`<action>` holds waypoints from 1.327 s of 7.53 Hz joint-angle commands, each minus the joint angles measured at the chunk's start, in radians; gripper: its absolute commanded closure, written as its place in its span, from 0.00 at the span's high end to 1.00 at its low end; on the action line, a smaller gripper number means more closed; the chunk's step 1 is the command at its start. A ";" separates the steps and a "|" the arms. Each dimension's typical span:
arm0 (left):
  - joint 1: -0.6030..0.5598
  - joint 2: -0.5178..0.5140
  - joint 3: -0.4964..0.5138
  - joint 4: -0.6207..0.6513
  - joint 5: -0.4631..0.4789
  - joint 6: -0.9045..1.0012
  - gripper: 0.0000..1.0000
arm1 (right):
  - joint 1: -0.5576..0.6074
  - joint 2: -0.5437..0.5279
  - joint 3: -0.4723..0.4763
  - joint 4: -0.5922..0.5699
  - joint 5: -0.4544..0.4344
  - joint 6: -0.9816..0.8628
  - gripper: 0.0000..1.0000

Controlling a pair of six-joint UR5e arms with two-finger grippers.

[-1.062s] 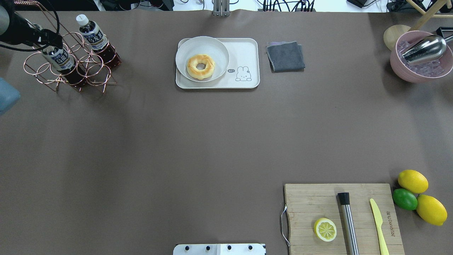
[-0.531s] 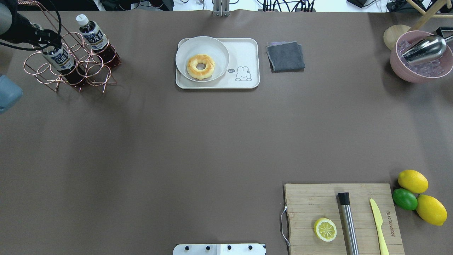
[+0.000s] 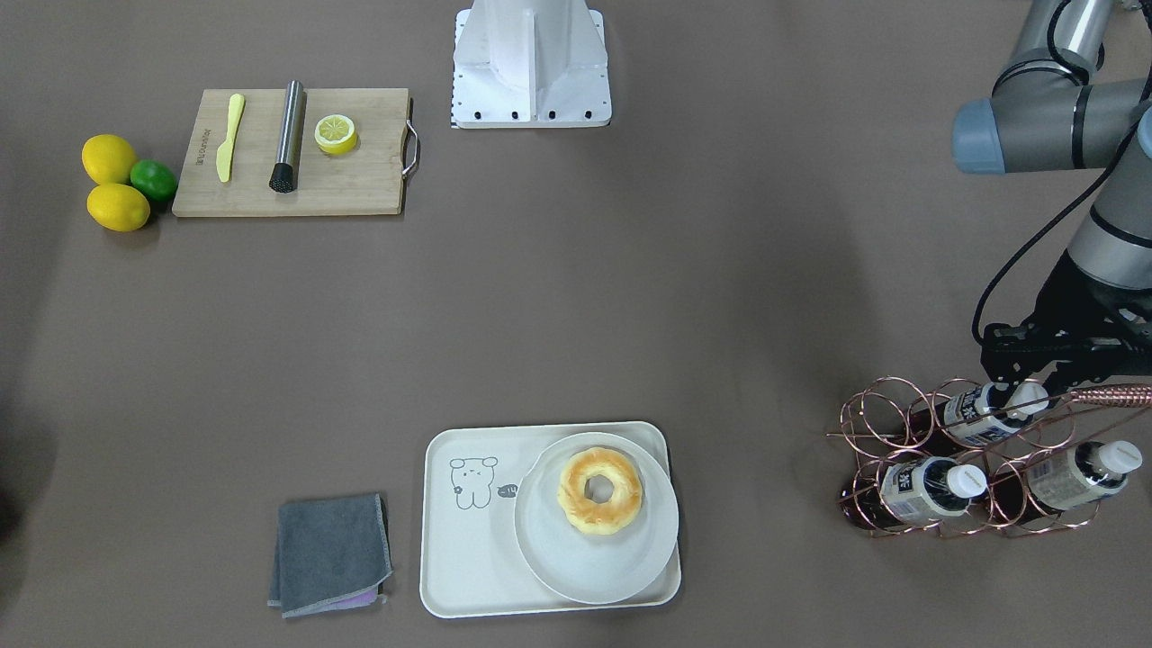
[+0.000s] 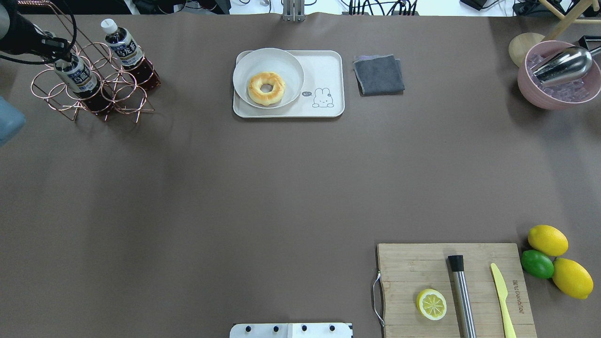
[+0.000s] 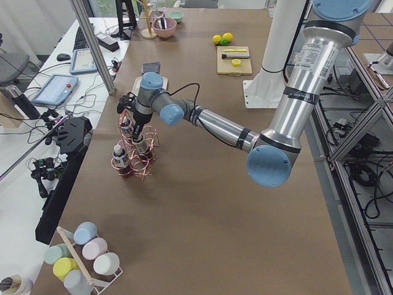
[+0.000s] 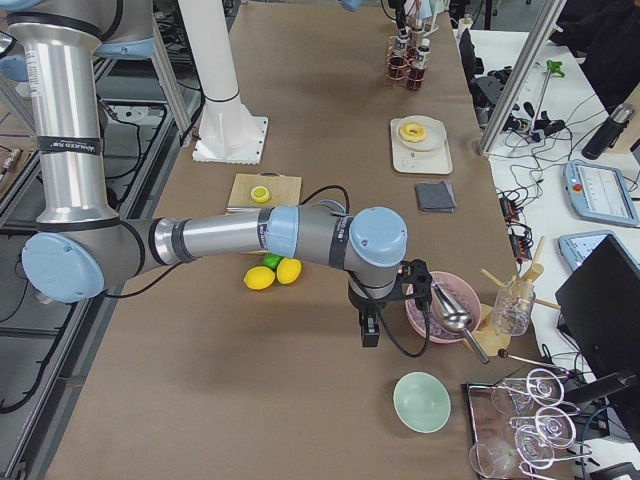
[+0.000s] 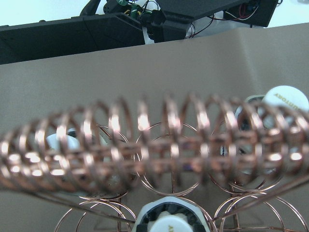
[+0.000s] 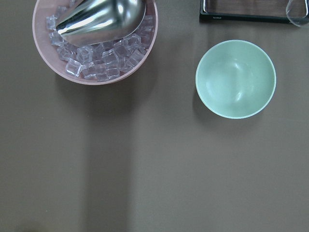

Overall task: Place tea on tray
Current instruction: 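Move the left gripper over the copper rack and grasp a tea bottle cap, then lift the tea bottle out of the rack with the left gripper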

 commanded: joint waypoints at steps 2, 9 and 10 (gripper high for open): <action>-0.077 -0.015 -0.010 0.013 -0.099 0.018 0.00 | 0.000 0.000 -0.001 0.000 0.000 0.003 1.00; -0.182 -0.073 -0.266 0.289 -0.141 0.038 0.00 | -0.002 0.014 -0.027 0.008 0.018 0.017 1.00; -0.186 -0.068 -0.301 0.318 -0.138 0.038 0.00 | -0.002 0.014 -0.026 0.008 0.020 0.017 1.00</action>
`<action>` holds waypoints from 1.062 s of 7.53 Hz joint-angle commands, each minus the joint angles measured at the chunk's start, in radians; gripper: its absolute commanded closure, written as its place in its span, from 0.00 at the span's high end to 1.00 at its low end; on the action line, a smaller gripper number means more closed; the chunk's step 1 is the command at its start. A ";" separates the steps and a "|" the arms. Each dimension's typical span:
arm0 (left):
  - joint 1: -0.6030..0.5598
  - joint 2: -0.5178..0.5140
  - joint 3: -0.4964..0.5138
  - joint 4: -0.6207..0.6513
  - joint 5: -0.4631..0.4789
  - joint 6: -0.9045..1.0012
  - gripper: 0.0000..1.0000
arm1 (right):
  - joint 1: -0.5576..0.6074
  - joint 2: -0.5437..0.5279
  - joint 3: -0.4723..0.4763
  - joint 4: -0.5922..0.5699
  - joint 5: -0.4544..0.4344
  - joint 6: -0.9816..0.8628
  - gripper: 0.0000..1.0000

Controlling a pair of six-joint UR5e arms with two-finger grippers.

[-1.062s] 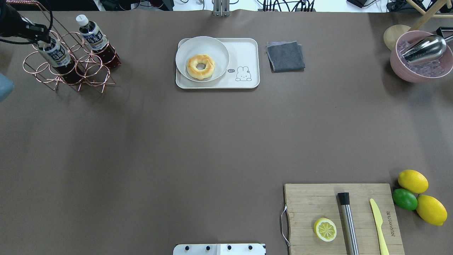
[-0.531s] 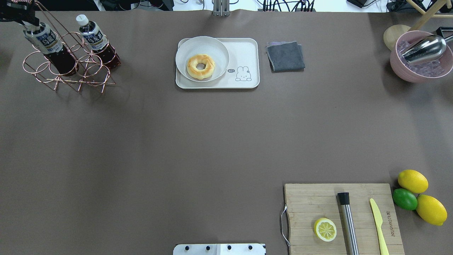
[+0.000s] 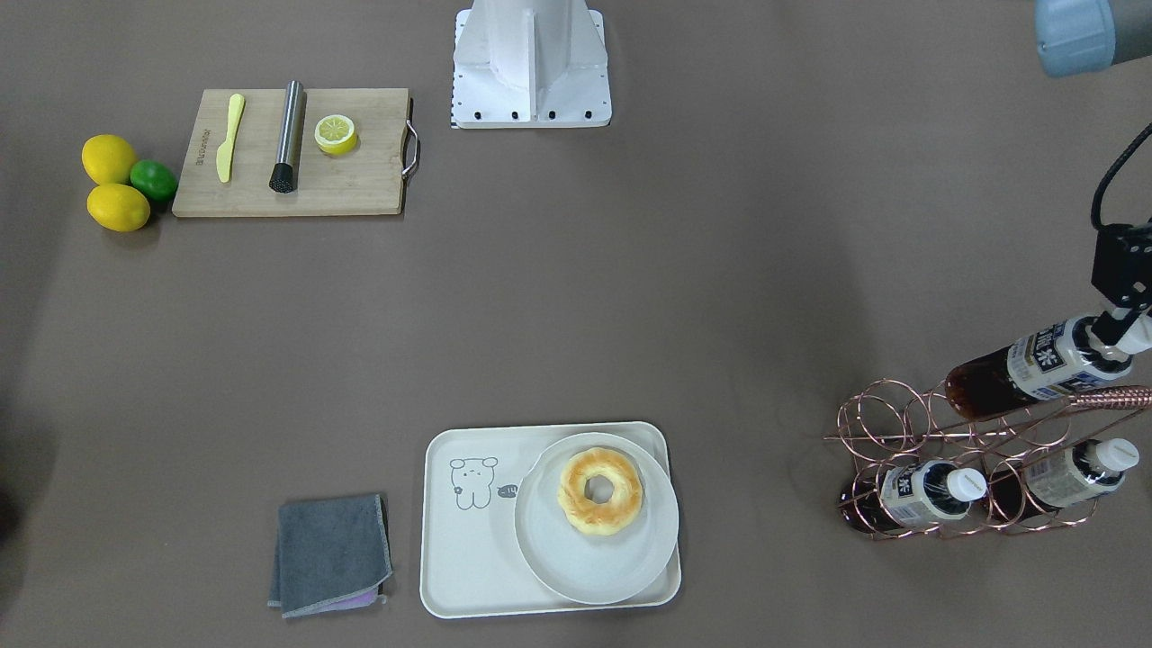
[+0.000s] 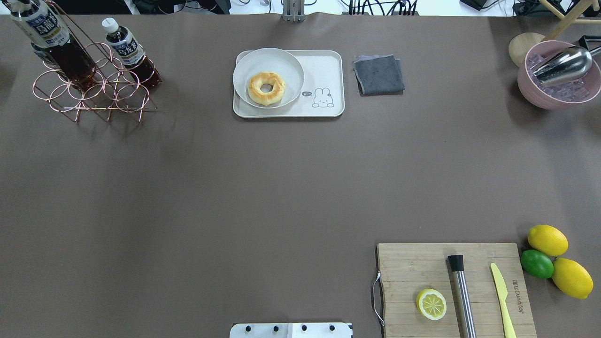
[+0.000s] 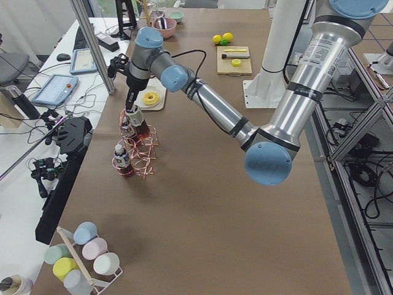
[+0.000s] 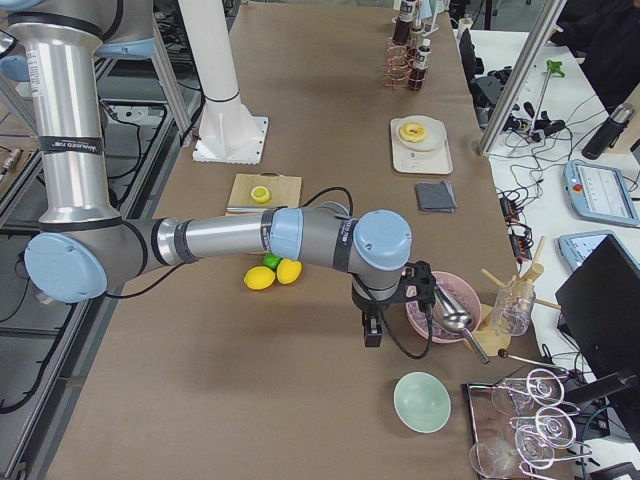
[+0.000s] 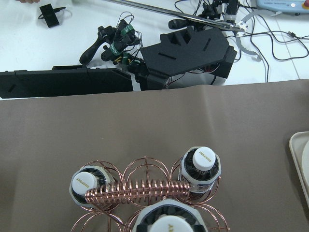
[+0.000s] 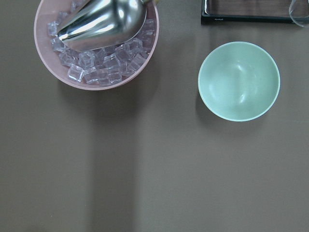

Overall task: Place tea on tray
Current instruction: 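Lift the tea bottle out of the rack with the left gripper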

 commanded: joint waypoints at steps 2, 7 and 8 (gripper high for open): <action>0.046 0.063 -0.160 0.061 0.009 -0.065 0.00 | 0.001 0.002 -0.004 0.000 0.011 0.004 1.00; 0.559 -0.235 -0.330 0.482 0.370 -0.589 0.00 | 0.000 -0.003 -0.004 0.000 0.011 0.002 1.00; 0.622 -0.288 -0.308 0.503 0.418 -0.654 0.00 | 0.000 0.001 -0.008 0.002 0.003 0.001 1.00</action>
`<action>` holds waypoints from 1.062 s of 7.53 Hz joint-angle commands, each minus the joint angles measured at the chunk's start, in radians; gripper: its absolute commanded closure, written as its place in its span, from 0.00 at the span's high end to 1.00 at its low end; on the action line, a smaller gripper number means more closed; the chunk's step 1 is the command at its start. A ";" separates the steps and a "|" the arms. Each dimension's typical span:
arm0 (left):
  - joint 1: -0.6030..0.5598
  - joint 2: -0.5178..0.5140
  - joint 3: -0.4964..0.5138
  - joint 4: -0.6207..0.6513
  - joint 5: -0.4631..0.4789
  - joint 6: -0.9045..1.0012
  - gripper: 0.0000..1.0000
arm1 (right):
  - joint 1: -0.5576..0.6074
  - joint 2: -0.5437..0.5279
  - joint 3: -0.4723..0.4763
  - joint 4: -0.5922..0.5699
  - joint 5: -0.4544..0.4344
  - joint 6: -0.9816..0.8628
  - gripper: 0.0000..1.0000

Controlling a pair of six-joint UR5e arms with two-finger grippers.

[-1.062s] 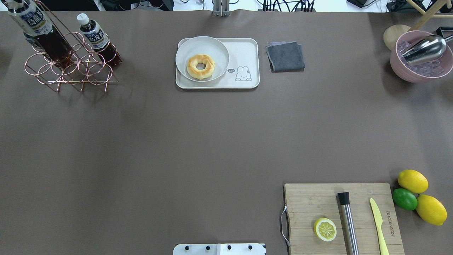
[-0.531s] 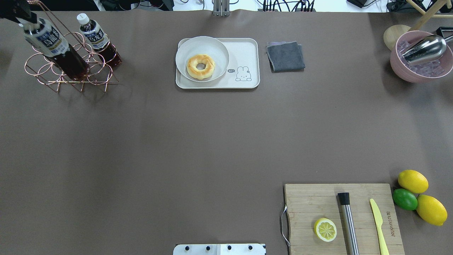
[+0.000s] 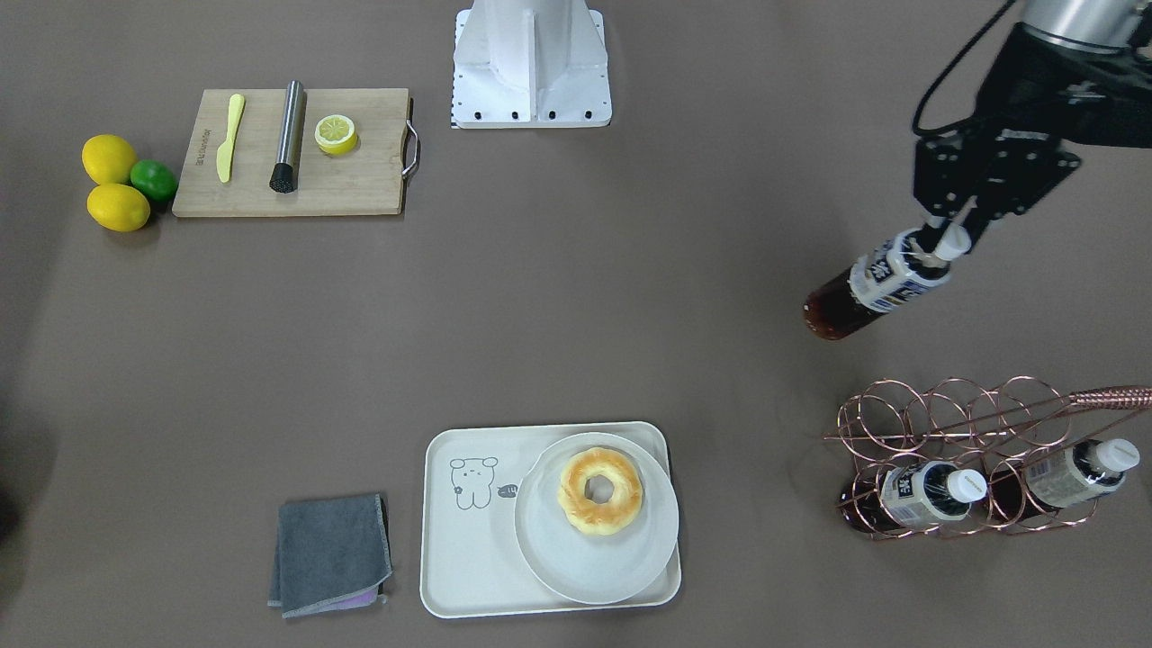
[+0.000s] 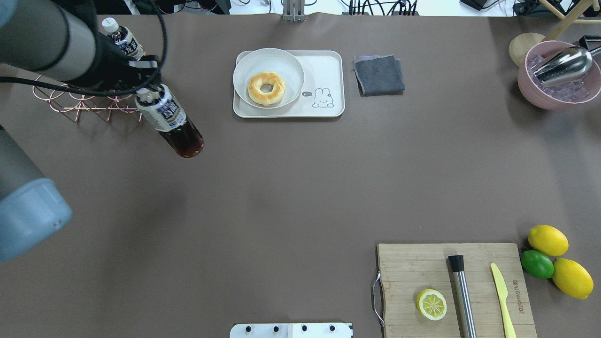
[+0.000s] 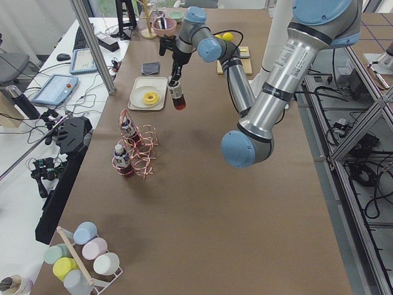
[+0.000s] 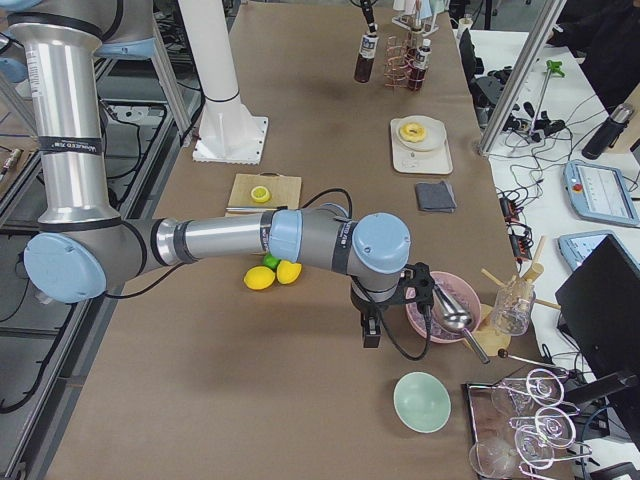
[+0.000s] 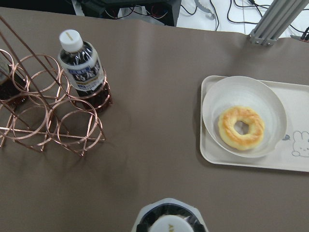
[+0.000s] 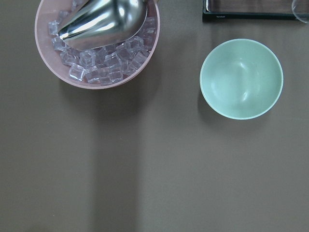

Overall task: Place tea on tray
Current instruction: 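Lift the tea bottle out of the rack with the left gripper, then carry the bottle toward the table center and set it down with the left gripper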

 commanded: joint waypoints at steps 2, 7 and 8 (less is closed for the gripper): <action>0.264 -0.271 0.154 0.120 0.230 -0.245 0.00 | 0.001 0.005 -0.001 0.017 -0.006 0.001 1.00; 0.473 -0.395 0.325 0.117 0.445 -0.382 0.00 | 0.000 -0.008 -0.003 0.080 -0.021 0.000 1.00; 0.491 -0.393 0.331 0.116 0.471 -0.384 0.00 | 0.000 -0.008 -0.003 0.080 -0.020 0.002 1.00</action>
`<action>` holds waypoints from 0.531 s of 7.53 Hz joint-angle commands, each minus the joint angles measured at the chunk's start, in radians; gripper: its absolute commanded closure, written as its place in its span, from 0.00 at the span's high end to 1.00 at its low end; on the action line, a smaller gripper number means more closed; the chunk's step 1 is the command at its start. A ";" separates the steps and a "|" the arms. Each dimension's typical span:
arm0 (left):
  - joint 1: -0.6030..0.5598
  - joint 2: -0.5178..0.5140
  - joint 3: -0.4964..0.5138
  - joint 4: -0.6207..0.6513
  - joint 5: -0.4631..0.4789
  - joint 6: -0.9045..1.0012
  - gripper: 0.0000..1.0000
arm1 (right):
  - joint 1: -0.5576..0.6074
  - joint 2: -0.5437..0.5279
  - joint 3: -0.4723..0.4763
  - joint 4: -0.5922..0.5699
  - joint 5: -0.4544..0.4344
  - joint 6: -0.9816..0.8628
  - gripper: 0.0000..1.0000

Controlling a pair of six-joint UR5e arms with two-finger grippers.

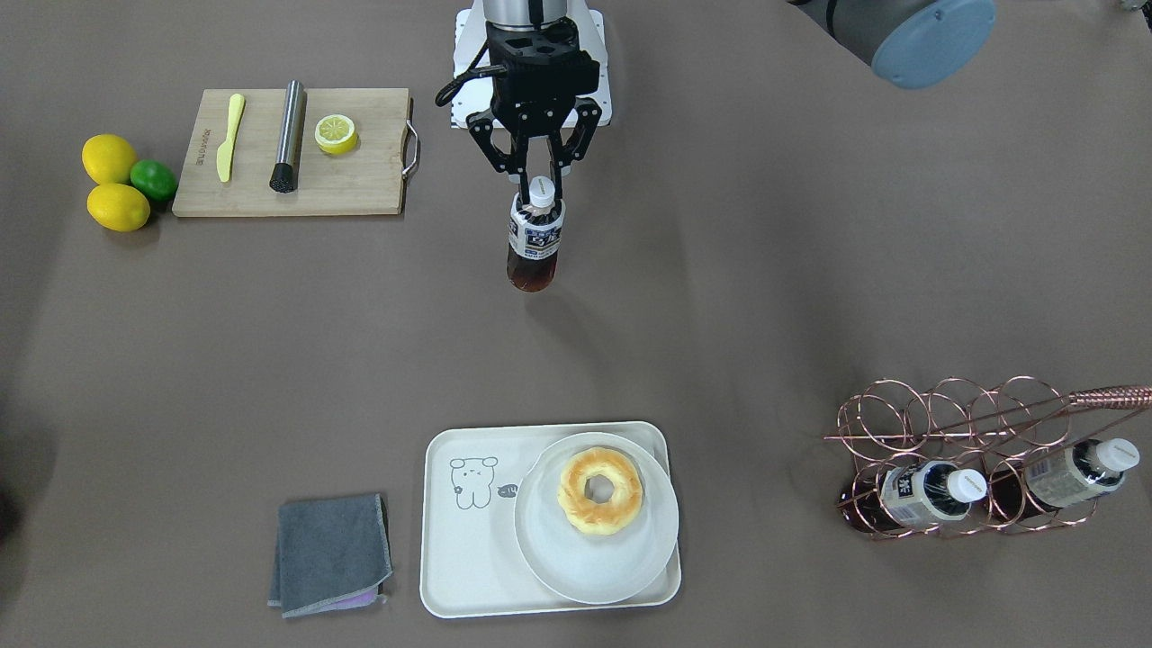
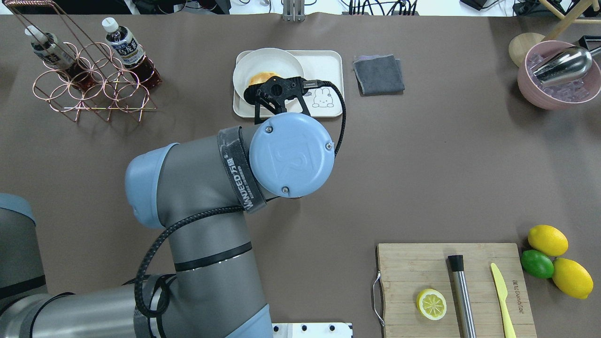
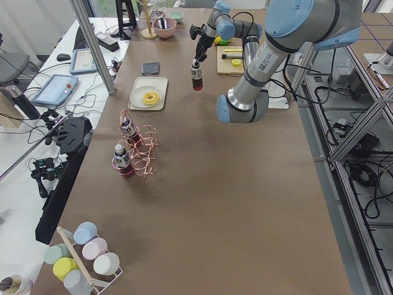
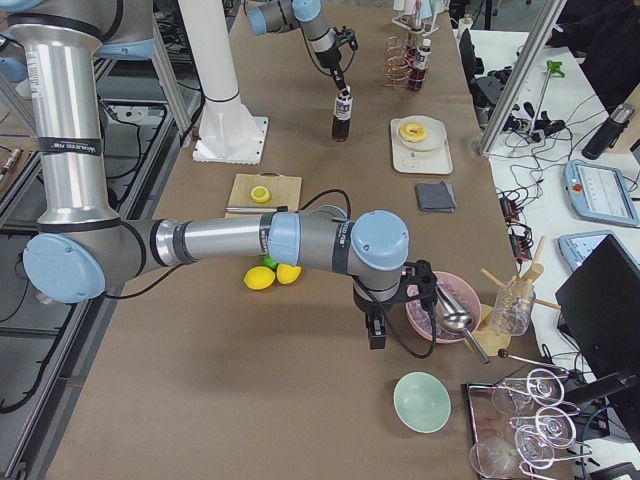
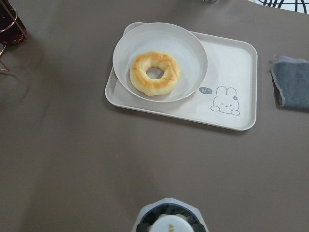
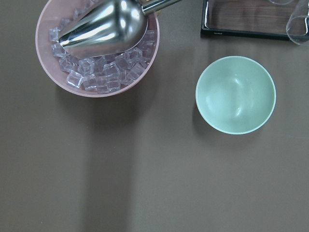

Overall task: Place tea on tray
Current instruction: 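Carry the bottle toward the table center and set it down with the left gripper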

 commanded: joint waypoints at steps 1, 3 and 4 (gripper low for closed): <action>0.042 0.000 0.018 -0.002 0.059 -0.007 0.00 | 0.000 -0.003 -0.001 0.008 0.001 0.004 1.00; 0.044 0.010 0.036 -0.005 0.080 -0.007 0.00 | 0.000 -0.003 0.001 0.008 0.007 0.004 1.00; 0.052 0.024 0.039 -0.021 0.088 -0.006 0.00 | 0.000 -0.003 -0.001 0.008 0.007 0.004 1.00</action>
